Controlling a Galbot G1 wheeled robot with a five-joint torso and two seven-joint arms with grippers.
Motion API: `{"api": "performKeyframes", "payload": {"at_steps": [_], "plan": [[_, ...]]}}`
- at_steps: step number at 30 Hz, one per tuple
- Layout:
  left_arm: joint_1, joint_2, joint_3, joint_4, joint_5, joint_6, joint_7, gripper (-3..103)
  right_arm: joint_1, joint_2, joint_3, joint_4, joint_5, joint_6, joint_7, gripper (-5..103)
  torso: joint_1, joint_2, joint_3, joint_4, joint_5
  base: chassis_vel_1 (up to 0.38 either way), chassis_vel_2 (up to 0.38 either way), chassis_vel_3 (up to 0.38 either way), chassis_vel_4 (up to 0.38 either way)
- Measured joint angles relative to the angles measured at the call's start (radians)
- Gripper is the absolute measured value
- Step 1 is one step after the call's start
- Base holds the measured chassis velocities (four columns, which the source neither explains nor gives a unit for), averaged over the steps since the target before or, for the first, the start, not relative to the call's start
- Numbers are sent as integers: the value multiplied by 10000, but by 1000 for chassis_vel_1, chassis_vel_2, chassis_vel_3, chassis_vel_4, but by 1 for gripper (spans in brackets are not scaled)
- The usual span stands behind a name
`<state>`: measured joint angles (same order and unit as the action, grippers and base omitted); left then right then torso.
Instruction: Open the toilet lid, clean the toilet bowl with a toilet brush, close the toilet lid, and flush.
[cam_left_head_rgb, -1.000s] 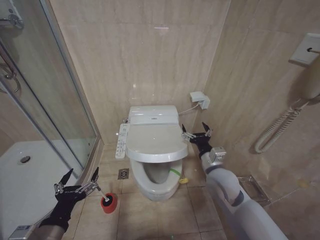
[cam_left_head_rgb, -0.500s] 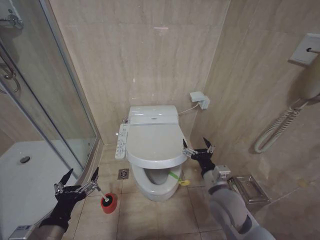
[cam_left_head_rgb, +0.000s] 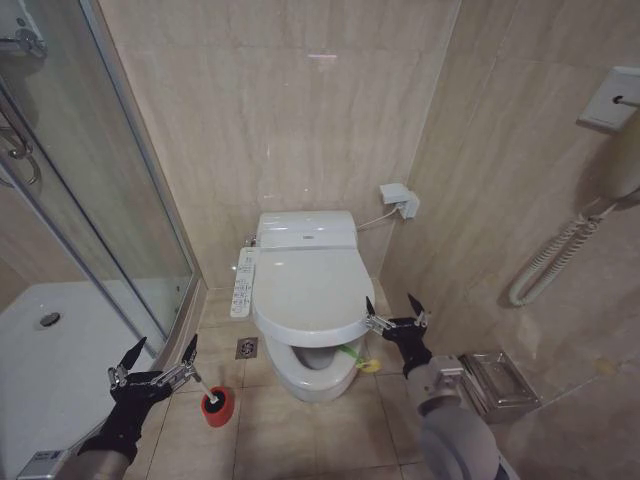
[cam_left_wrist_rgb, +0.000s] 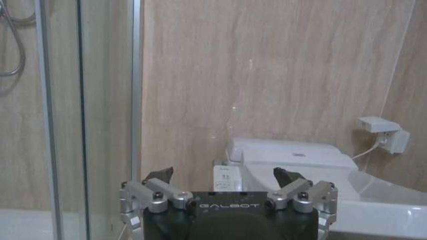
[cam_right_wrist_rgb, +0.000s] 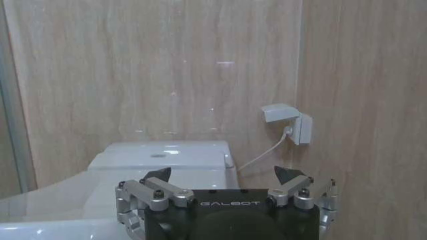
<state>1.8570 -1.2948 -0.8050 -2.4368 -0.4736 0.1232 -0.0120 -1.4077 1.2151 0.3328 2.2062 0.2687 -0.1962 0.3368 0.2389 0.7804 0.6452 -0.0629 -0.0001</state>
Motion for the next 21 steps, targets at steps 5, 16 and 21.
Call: {"api": "performKeyframes", "payload": {"at_steps": [5, 16, 21], "plan": [[-1, 0, 0, 0, 0, 0, 0, 98, -393, 155, 176, 104, -301, 130, -166, 100, 0, 0, 0, 0, 0, 0, 0, 0, 0], [0, 0, 0, 0, 0, 0, 0, 98, -1354, 1084, 369, 414, -823, 377, -401, 100, 0, 0, 0, 0, -1, 0, 0, 0, 0], [0, 0, 0, 0, 0, 0, 0, 98, -1887, 1692, 608, 417, -1171, 799, -1292, 100, 1, 0, 0, 1, -1, 0, 0, 0, 0]]}}
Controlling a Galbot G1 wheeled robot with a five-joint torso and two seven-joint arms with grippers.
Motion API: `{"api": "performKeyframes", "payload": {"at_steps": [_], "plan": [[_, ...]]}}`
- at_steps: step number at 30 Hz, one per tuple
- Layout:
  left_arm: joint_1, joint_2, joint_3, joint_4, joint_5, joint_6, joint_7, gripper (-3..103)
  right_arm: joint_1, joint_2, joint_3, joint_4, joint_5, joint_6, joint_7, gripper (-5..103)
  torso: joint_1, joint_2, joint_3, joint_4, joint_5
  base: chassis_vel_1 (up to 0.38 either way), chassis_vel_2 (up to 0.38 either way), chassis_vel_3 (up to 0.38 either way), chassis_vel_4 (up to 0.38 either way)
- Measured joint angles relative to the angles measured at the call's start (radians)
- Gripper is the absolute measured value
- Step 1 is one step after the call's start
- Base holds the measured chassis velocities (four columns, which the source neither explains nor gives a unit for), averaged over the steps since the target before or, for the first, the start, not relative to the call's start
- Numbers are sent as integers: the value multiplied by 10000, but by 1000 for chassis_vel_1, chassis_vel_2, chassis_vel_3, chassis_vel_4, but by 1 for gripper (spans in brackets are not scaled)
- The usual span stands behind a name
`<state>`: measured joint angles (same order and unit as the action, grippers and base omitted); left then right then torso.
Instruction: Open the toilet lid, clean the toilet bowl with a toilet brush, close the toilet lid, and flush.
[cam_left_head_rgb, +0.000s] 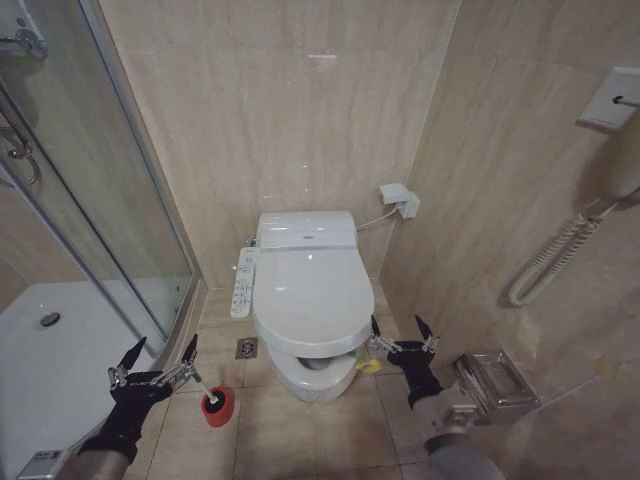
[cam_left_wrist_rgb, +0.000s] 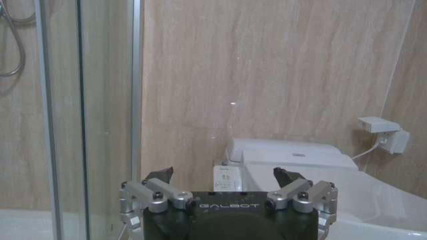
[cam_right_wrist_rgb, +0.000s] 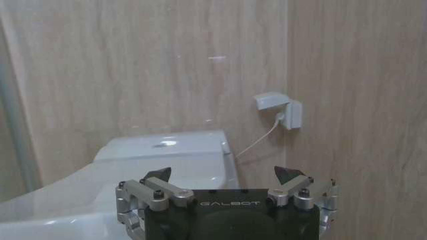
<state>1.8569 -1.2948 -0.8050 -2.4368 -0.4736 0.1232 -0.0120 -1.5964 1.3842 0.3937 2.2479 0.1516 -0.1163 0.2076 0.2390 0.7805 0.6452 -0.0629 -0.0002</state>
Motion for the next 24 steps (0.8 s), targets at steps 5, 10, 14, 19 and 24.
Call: {"api": "performKeyframes", "payload": {"at_steps": [5, 10, 14, 19, 24], "plan": [[0, 0, 0, 0, 0, 0, 0, 98, -384, 321, 398, -108, -427, 498, -937, 100, 0, 0, 0, 0, 1, 0, 0, 0, 0], [0, 0, 0, 0, 0, 0, 0, 98, -692, 706, 1158, -139, -514, 825, -2363, 100, 0, 0, 0, 1, 0, 0, 0, 0, 0], [0, 0, 0, 0, 0, 0, 0, 98, -952, 1148, 1557, -155, -527, 986, -3270, 100, 0, 0, 0, -1, 1, 0, 0, 0, 0], [0, 0, 0, 0, 0, 0, 0, 98, -1428, 1684, 1742, -155, -633, 1220, -3874, 100, 0, 0, 0, -1, 1, 0, 0, 0, 0], [0, 0, 0, 0, 0, 0, 0, 98, -1725, 1977, 1578, -164, -1059, 1591, -3433, 100, 0, 0, 0, -1, 0, 0, 0, 0, 0]]}}
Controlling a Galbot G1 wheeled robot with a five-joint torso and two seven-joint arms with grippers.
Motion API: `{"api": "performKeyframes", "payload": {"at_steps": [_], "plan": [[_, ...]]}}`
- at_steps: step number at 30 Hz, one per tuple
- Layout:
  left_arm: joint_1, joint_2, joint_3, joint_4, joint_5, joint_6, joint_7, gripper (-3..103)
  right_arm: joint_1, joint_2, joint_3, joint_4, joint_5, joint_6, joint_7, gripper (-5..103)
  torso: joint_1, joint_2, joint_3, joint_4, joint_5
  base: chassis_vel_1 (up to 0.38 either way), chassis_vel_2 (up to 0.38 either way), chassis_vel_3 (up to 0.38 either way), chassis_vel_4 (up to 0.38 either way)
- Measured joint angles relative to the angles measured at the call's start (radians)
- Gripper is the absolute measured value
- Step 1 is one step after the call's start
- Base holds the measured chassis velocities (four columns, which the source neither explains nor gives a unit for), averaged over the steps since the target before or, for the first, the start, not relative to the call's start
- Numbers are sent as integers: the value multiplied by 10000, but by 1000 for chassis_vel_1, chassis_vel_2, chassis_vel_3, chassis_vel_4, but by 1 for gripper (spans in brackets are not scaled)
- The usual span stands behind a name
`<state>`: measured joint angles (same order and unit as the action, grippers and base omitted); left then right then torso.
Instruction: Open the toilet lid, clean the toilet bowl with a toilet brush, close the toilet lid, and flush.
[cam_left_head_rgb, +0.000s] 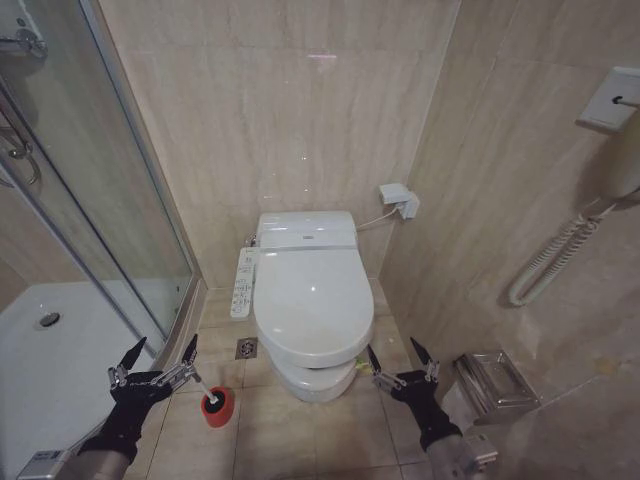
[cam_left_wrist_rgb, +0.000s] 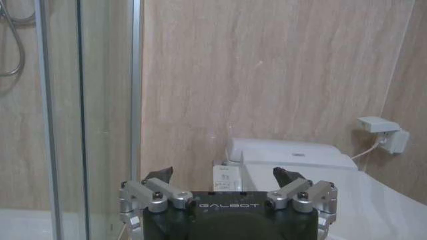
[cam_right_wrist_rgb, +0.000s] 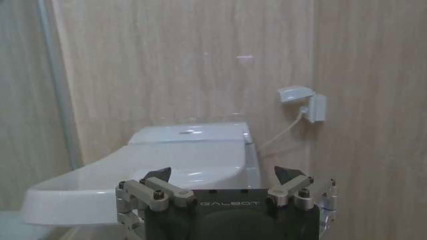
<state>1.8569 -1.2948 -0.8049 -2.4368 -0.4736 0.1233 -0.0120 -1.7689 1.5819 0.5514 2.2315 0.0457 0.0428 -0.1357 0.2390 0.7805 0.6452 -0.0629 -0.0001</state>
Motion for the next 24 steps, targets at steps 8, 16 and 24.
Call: {"api": "performKeyframes", "payload": {"at_steps": [8, 16, 24], "plan": [[0, 0, 0, 0, 0, 0, 0, 98, -549, 295, -431, 11, -1037, 479, 976, 100, 0, 0, 0, 0, 0, 0, 0, 0, 0], [0, 0, 0, 0, 0, 0, 0, 98, -804, 288, -649, 38, -1282, 621, 1706, 100, 0, 0, 0, 0, 2, 0, 0, 0, 0], [0, 0, 0, 0, 0, 0, 0, 98, -1040, 277, -812, 503, -1350, 705, 2093, 100, 0, 0, 0, 0, 1, 0, 0, 0, 0]]}}
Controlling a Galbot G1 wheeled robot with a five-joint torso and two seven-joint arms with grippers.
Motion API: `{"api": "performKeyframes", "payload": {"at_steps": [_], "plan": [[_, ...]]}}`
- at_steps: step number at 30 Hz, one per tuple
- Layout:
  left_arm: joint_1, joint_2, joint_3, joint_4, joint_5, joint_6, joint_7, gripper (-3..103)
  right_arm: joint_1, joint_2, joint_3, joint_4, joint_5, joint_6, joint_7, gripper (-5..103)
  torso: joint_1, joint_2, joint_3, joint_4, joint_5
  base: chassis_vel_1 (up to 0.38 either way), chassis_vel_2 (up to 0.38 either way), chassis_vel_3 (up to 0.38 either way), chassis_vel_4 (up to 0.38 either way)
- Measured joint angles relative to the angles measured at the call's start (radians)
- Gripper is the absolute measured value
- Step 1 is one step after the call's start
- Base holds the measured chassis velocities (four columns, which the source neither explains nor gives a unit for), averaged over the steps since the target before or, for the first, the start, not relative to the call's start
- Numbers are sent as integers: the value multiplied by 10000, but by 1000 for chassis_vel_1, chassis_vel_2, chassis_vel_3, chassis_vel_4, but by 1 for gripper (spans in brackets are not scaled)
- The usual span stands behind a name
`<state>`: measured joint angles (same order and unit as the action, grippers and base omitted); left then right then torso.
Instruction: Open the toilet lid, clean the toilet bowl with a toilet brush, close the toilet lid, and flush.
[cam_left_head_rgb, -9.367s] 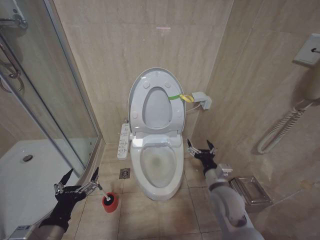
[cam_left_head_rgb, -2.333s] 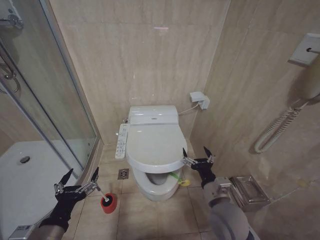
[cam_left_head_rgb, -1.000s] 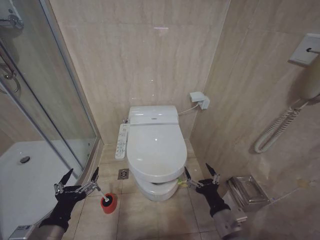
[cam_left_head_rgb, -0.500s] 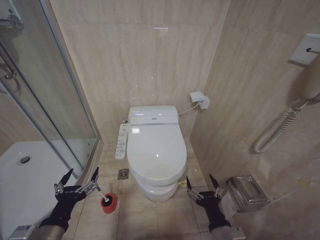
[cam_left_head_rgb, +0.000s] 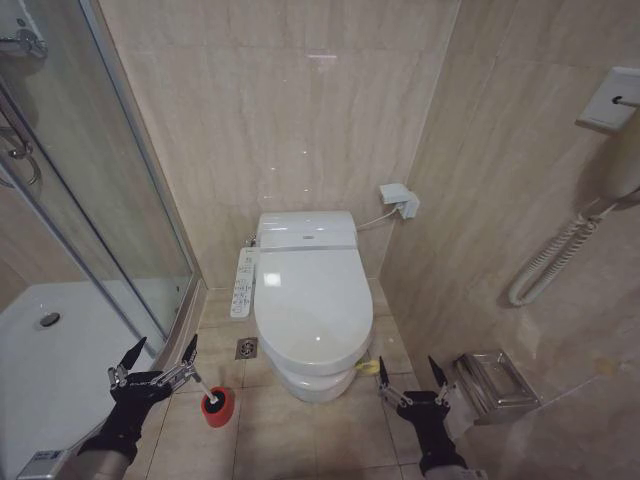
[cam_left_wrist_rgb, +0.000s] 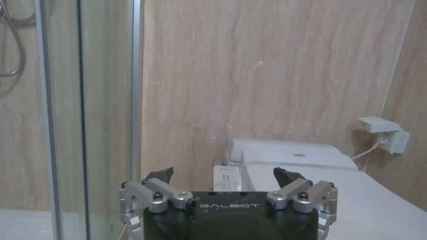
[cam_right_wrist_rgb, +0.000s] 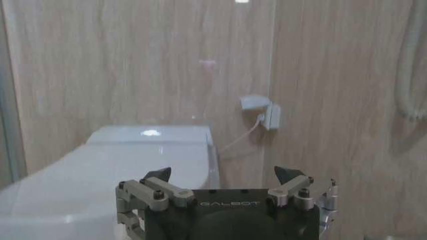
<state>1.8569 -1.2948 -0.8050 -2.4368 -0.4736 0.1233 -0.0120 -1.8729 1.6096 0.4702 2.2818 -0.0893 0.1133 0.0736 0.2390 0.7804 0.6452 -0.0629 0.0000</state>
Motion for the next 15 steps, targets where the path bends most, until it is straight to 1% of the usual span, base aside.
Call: {"api": "performKeyframes", "payload": {"at_steps": [8, 15], "plan": [[0, 0, 0, 0, 0, 0, 0, 98, -220, -6, 255, 779, 115, -69, 15, 100, 0, 0, 0, 0, 0, 0, 0, 0, 0], [0, 0, 0, 0, 0, 0, 0, 98, -331, -9, 148, 1161, 219, -149, -78, 100, 0, 0, 0, 0, -1, 0, 0, 0, 0]]}}
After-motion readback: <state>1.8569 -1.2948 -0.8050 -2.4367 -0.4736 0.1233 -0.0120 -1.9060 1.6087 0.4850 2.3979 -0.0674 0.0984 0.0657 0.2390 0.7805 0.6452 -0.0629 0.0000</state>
